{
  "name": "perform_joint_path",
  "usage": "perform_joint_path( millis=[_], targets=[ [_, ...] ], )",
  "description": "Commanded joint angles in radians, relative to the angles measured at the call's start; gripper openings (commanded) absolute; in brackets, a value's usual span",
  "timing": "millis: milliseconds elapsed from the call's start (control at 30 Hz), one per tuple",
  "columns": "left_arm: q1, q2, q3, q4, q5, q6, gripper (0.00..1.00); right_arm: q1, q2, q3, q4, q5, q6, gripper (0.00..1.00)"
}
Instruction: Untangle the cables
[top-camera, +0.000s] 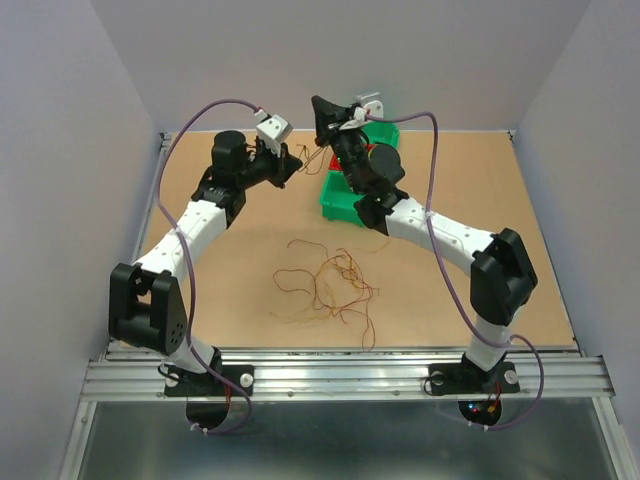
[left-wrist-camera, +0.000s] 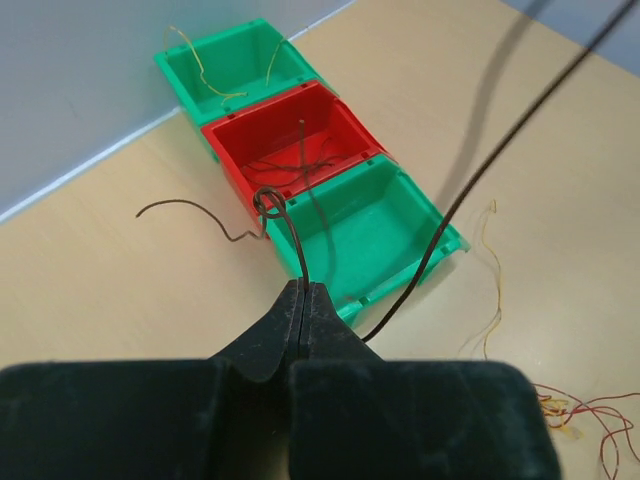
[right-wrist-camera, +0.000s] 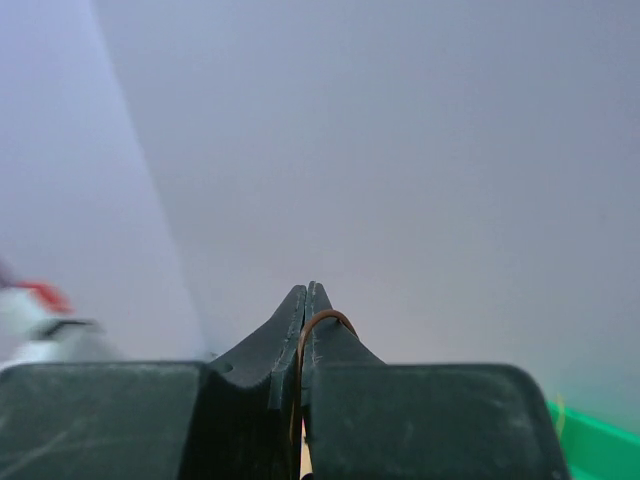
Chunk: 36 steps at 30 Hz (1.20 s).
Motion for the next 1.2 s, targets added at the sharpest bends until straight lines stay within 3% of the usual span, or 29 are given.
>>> perform_joint_path(
  millis=[0, 267, 367, 600, 800, 933, 1167],
  targets=[
    [0.006, -0.113, -0.049, 0.114, 0.016, -0.042, 0.0, -0.08, 0.043, 0.067, -0.138, 0.142, 0.098, 0.0],
    [0.001, -0.185, -0.117, 0.188, 0.122, -0.025, 0.0, -0.157, 0.25, 0.386, -0.731, -0.051, 0.145, 0.01],
    [0.001, -0.184, -0.111, 0.185, 0.155, -0.027, 0.0, -0.161, 0.27, 0.353, -0.825, -0.245, 0.097, 0.0],
    [0.002, -0.146, -0.079, 0.158, 0.232, -0.044, 0.0, -0.186, 0.143, 0.075, -0.753, -0.701, 0.02, 0.01],
    [0.004, -0.118, -0.048, 0.118, 0.283, -0.03, 0.0, -0.214, -0.005, -0.132, -0.519, -0.807, 0.082, 0.0],
    [0.007, -0.096, -0.016, 0.075, 0.424, -0.01, 0.0, -0.214, -0.091, -0.261, -0.428, -0.866, 0.066, 0.0],
    [0.007, -0.109, -0.022, 0.062, 0.548, 0.013, 0.0, -0.218, -0.229, -0.436, -0.261, -0.857, 0.105, 0.01]
  ],
)
